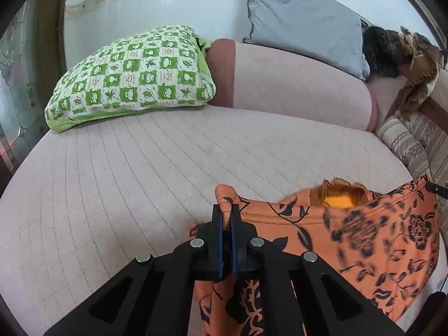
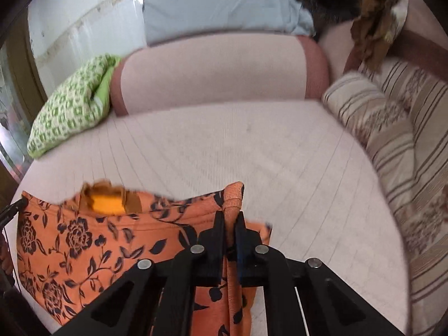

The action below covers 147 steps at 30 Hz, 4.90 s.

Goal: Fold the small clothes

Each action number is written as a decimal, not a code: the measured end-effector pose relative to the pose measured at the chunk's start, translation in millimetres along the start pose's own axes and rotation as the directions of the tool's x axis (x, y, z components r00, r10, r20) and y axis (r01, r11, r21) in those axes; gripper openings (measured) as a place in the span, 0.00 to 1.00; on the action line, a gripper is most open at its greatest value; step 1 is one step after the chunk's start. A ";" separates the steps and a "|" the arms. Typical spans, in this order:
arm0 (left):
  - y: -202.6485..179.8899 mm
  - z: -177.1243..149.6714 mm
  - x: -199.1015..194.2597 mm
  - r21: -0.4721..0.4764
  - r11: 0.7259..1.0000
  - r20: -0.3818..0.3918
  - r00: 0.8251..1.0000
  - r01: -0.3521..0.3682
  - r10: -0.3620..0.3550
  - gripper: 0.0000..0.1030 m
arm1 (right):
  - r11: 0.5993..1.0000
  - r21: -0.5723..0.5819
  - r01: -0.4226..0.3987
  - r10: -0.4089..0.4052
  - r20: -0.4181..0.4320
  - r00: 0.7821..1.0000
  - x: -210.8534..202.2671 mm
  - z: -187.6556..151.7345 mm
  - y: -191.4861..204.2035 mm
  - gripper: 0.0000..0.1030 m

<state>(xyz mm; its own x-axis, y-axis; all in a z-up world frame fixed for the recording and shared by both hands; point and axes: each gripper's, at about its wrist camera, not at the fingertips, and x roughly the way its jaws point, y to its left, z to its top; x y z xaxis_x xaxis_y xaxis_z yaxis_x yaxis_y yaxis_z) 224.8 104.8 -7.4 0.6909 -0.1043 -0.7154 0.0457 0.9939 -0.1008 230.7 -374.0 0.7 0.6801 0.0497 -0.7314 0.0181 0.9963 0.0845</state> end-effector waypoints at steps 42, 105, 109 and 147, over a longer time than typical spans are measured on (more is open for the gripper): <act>-16.4 -98.9 -74.4 -0.003 0.986 -0.125 0.978 -0.169 0.167 0.60 | 0.841 0.447 -0.305 0.384 -0.095 0.919 -38.0 -127.7 -11.6 0.66; -28.3 -115.3 -106.8 -0.028 0.973 -0.233 0.948 -0.231 0.218 0.71 | 0.894 0.366 -0.258 0.257 0.052 0.965 -76.4 -166.2 16.3 0.85; -45.5 -102.3 -116.1 -0.030 0.974 -0.197 0.957 -0.223 0.213 0.71 | 0.899 0.347 -0.268 0.257 0.080 0.963 -90.0 -169.5 22.5 0.85; -122.0 -105.9 -60.1 0.063 0.985 -0.202 0.964 -0.163 0.173 0.72 | 0.487 0.809 -0.329 0.416 0.117 0.902 -43.3 -213.5 -63.1 0.85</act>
<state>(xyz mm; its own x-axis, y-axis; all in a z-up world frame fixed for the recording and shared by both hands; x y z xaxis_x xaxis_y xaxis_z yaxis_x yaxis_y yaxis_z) 101.3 -14.1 -25.4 0.5282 0.0636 -0.8467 -0.0223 0.9979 0.0611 43.7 -423.9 -117.5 0.7064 0.4508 -0.5457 0.3778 0.4118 0.8293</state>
